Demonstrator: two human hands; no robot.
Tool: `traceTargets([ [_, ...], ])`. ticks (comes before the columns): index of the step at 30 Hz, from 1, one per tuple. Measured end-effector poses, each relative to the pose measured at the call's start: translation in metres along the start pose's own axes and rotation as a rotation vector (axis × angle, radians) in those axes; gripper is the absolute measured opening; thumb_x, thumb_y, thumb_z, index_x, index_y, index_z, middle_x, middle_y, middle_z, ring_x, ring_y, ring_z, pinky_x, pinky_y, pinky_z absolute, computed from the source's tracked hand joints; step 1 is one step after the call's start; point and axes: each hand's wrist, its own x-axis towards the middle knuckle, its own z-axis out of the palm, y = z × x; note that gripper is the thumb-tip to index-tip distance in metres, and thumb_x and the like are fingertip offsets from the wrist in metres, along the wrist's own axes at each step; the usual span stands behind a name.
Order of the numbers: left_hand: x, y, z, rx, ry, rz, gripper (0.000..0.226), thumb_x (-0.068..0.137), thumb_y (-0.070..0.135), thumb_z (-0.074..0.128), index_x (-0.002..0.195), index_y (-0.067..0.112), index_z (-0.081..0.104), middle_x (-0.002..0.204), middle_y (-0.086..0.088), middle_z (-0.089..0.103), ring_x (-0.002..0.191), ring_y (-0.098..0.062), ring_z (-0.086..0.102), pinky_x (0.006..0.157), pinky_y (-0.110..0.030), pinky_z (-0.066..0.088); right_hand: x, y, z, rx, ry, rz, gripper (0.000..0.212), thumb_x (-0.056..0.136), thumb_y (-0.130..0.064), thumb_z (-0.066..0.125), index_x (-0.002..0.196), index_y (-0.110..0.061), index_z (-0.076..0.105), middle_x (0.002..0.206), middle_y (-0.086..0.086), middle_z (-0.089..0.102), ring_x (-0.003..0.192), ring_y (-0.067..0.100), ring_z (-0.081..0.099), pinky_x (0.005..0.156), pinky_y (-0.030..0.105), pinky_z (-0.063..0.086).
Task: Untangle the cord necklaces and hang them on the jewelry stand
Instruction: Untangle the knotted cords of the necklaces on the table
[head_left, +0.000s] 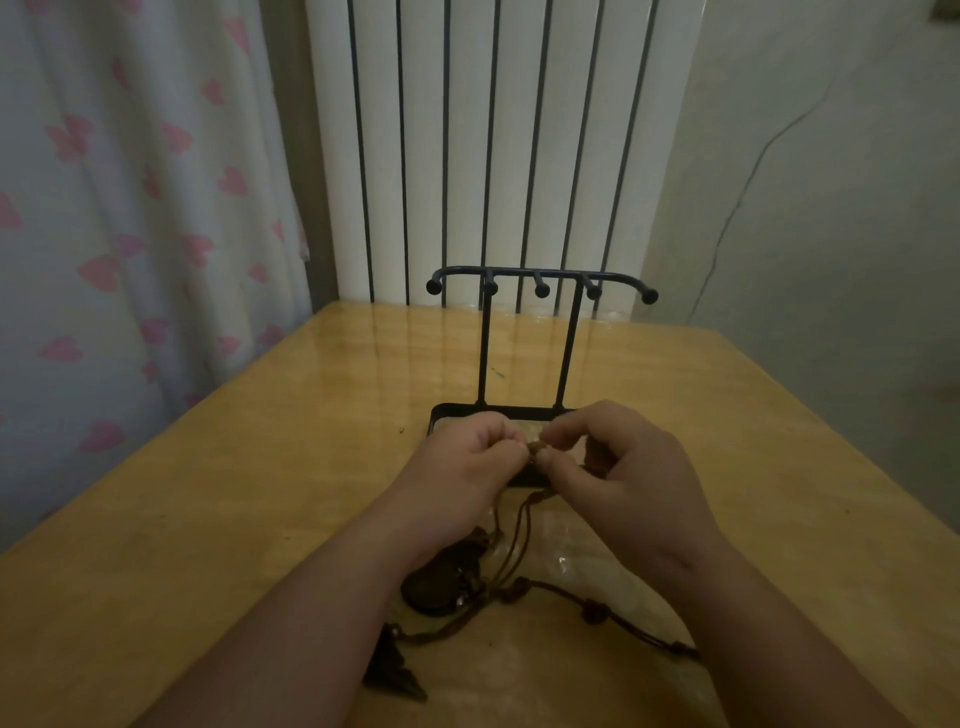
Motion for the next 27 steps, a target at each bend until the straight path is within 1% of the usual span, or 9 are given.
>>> traceTargets([
  [4, -0.0009, 0.0001, 0.0008, 0.034, 0.002, 0.012, 0.023, 0.095, 0.022, 0.051, 0.074, 0.026, 0.059, 0.050, 0.019, 0.049, 0.048, 0.002, 0.042, 0.056, -0.022, 0.034, 0.0019, 0.0004, 0.0018, -0.152, -0.048, -0.007, 0.008, 0.088, -0.028, 0.063, 0.084, -0.035, 0.060, 0.082, -0.020, 0.053, 0.082, -0.008, 0.047, 0.061, 0.012, 0.035],
  [11, -0.0011, 0.0006, 0.0000, 0.092, 0.023, 0.056, 0.019, 0.094, 0.026, 0.056, 0.077, 0.027, 0.063, 0.054, 0.022, 0.054, 0.050, 0.007, 0.048, 0.053, -0.015, 0.035, 0.0017, 0.0000, 0.0029, -0.091, -0.072, 0.029, 0.007, 0.088, -0.028, 0.058, 0.083, -0.032, 0.056, 0.079, -0.014, 0.051, 0.073, -0.006, 0.047, 0.057, 0.011, 0.038],
  [13, -0.0007, 0.0003, 0.0000, 0.076, 0.013, 0.046, 0.019, 0.095, 0.026, 0.055, 0.078, 0.027, 0.062, 0.054, 0.021, 0.054, 0.050, 0.006, 0.047, 0.053, -0.016, 0.036, 0.0016, -0.0009, 0.0049, 0.003, -0.074, 0.087, 0.006, 0.088, -0.028, 0.055, 0.083, -0.030, 0.057, 0.080, -0.009, 0.056, 0.072, 0.004, 0.053, 0.059, 0.019, 0.045],
  [14, -0.0002, 0.0002, 0.0002, 0.057, 0.010, 0.035, 0.019, 0.095, 0.026, 0.054, 0.078, 0.026, 0.062, 0.055, 0.020, 0.054, 0.050, 0.004, 0.047, 0.054, -0.018, 0.036, 0.0012, -0.0016, 0.0062, 0.086, -0.073, 0.129, 0.007, 0.088, -0.027, 0.054, 0.083, -0.028, 0.058, 0.080, -0.005, 0.059, 0.072, 0.009, 0.056, 0.063, 0.029, 0.052],
  [16, 0.0012, -0.0003, 0.0005, 0.012, 0.023, 0.011, 0.021, 0.094, 0.025, 0.053, 0.076, 0.026, 0.062, 0.056, 0.016, 0.052, 0.054, -0.001, 0.045, 0.057, -0.025, 0.038, 0.0010, -0.0043, 0.0081, 0.284, -0.077, 0.226, 0.013, 0.091, -0.024, 0.052, 0.082, -0.021, 0.060, 0.078, -0.001, 0.062, 0.070, 0.014, 0.058, 0.067, 0.038, 0.052],
  [20, 0.0019, -0.0004, -0.0002, -0.023, 0.038, -0.019, 0.023, 0.095, 0.024, 0.052, 0.075, 0.027, 0.062, 0.052, 0.017, 0.052, 0.054, -0.003, 0.045, 0.057, -0.026, 0.037, 0.0005, -0.0032, 0.0076, 0.418, -0.115, 0.337, 0.013, 0.093, -0.022, 0.054, 0.086, -0.018, 0.063, 0.075, -0.005, 0.062, 0.061, 0.001, 0.055, 0.057, 0.017, 0.043],
  [22, 0.0016, -0.0003, -0.0002, 0.000, 0.039, -0.016, 0.022, 0.095, 0.024, 0.052, 0.076, 0.026, 0.062, 0.051, 0.018, 0.052, 0.052, 0.000, 0.045, 0.055, -0.022, 0.036, 0.0012, -0.0001, 0.0044, 0.418, -0.092, 0.330, 0.006, 0.089, -0.021, 0.060, 0.090, -0.021, 0.066, 0.086, -0.002, 0.068, 0.078, 0.009, 0.065, 0.061, 0.018, 0.049],
  [24, 0.0011, -0.0003, -0.0004, 0.015, 0.034, -0.013, 0.020, 0.095, 0.026, 0.053, 0.077, 0.026, 0.062, 0.052, 0.017, 0.052, 0.049, 0.002, 0.045, 0.052, -0.019, 0.035, 0.0018, 0.0017, 0.0010, 0.388, -0.070, 0.294, 0.011, 0.084, -0.024, 0.066, 0.095, -0.027, 0.067, 0.092, -0.002, 0.068, 0.085, 0.018, 0.066, 0.068, 0.029, 0.056],
  [27, -0.0007, 0.0002, 0.0002, 0.037, 0.018, 0.001, 0.018, 0.095, 0.026, 0.053, 0.079, 0.025, 0.062, 0.058, 0.014, 0.051, 0.048, 0.003, 0.045, 0.052, -0.017, 0.034, 0.0016, 0.0001, 0.0006, 0.140, -0.083, 0.196, 0.008, 0.084, -0.030, 0.066, 0.090, -0.036, 0.068, 0.082, -0.011, 0.066, 0.074, 0.004, 0.059, 0.062, 0.019, 0.051],
])
